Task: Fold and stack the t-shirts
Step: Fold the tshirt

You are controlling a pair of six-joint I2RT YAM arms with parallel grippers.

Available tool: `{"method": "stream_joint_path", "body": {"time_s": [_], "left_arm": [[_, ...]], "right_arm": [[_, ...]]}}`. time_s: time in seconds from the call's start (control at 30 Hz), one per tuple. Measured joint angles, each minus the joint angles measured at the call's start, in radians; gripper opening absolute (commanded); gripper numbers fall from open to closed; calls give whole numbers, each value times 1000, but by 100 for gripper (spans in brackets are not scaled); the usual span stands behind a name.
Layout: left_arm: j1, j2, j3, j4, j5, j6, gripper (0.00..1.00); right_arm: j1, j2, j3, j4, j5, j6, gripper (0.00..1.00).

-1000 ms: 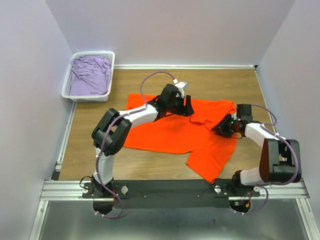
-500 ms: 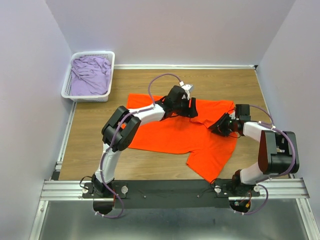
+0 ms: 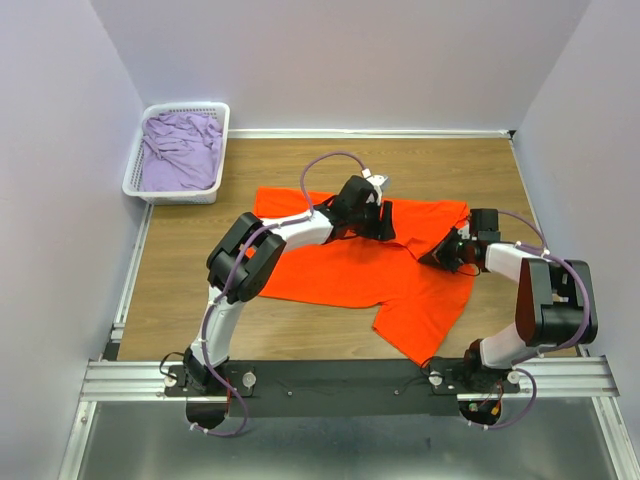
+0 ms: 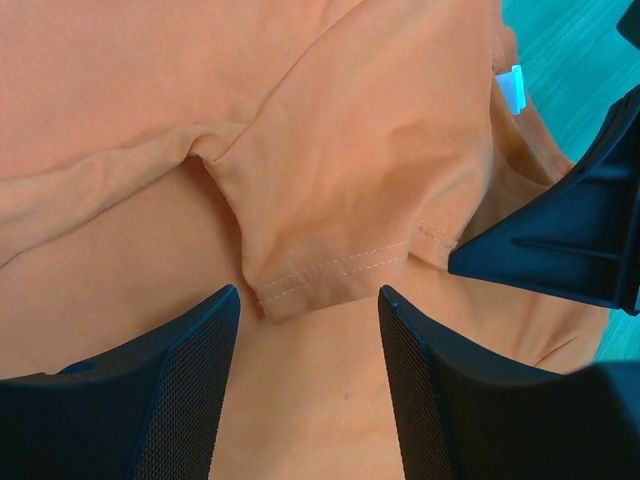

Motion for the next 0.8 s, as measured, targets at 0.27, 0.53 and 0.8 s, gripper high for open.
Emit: {"method": "stream_joint_path", "body": {"time_s": [0.27,0.53,0.8], "left_arm": [[0,3,0,-16,0,6,59],[0,19,0,-24,0,11,53],[0,26,0,-28,0,11,52]], "right_arm": [[0,-24,0,-8,1,1,1],[0,-87,45,-77,19,-12,1],[0,-89,71,-166,49,-42,1]]}}
